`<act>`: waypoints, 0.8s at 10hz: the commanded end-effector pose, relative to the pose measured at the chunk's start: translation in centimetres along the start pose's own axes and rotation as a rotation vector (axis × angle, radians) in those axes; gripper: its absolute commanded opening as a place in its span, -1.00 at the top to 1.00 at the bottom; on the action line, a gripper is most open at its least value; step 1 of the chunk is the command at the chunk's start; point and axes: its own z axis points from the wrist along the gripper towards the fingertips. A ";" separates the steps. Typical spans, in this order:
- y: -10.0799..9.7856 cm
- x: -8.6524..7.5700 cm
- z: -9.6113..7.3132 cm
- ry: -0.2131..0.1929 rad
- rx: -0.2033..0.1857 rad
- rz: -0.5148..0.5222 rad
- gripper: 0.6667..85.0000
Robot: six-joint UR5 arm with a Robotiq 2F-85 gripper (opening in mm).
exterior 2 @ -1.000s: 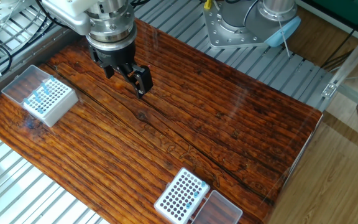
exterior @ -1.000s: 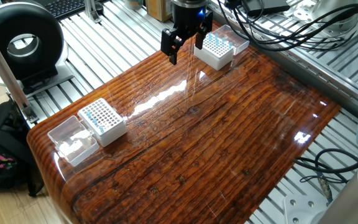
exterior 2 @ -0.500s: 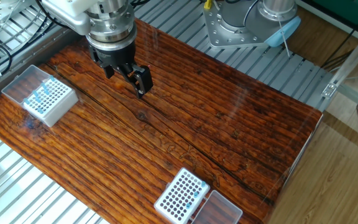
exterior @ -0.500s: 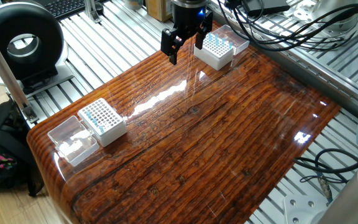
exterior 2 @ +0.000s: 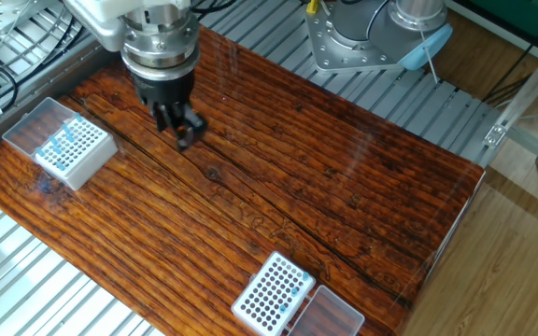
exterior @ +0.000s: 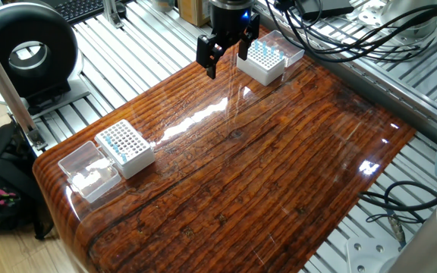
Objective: Transfer all medium pipette tips from one holder to another
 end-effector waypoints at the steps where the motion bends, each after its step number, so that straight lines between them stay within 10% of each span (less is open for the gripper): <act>1: 0.5 -0.4 0.2 -0.015 -0.015 0.057 0.98; 8: 0.7 0.3 2.4 0.010 -0.042 -0.084 0.98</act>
